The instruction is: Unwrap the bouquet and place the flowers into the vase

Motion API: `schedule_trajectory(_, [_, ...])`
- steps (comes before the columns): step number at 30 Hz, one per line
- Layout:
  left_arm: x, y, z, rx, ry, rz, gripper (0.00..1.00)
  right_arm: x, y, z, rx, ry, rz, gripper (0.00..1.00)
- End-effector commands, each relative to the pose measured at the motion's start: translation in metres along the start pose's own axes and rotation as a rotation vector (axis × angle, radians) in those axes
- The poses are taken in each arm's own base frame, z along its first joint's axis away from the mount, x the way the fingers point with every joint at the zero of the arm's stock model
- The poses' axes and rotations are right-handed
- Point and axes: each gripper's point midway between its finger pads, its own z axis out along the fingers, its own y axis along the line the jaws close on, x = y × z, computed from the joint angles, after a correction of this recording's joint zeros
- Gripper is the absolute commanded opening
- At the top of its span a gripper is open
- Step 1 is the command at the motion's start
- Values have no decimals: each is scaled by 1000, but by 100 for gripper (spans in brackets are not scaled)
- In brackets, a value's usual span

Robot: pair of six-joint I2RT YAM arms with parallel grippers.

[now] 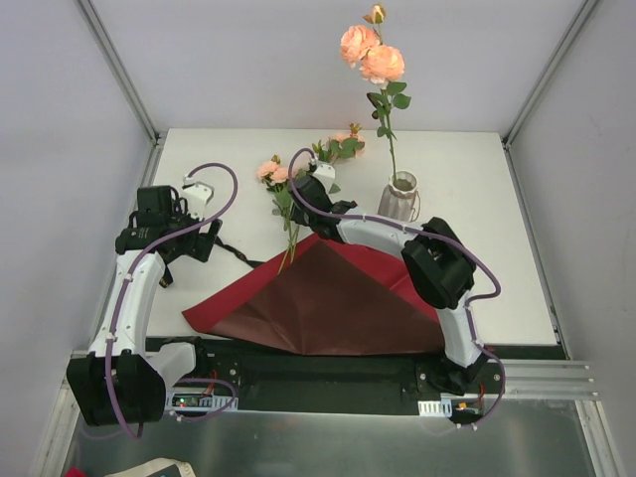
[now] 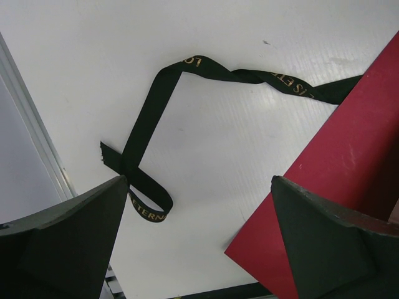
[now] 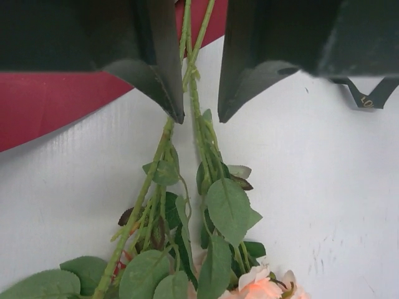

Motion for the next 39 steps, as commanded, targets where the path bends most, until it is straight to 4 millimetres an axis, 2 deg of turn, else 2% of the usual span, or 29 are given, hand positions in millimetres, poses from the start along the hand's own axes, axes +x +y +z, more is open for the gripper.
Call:
schedule_trajectory(1, [-3, 2, -4, -10, -27, 15, 99, -25, 12, -12, -7, -58, 9, 38])
schedule_trajectory(2, [-2, 1, -4, -10, -27, 17, 99, -25, 10, -10, 0, -54, 13, 42])
schedule_trajectory(6, [2, 1, -2, -7, -15, 15, 99, -25, -1, 2, 47, -53, 21, 44])
schedule_trajectory(9, [4, 0, 0, -5, -6, 21, 99, -28, -8, 12, 71, -60, 17, 44])
schedule_trajectory(14, [6, 1, 3, -1, 5, 25, 99, -37, -14, 27, 90, -69, 24, 38])
schedule_trajectory(26, [7, 3, 11, 4, 20, 32, 99, -26, -42, 56, 165, -35, 14, 36])
schedule_trajectory(33, [9, 4, 14, 1, 24, 32, 99, -19, -49, 65, 179, -8, 35, 33])
schedule_trajectory(39, [10, 4, 15, -1, 29, 28, 99, -19, -33, 64, 137, 0, 31, 33])
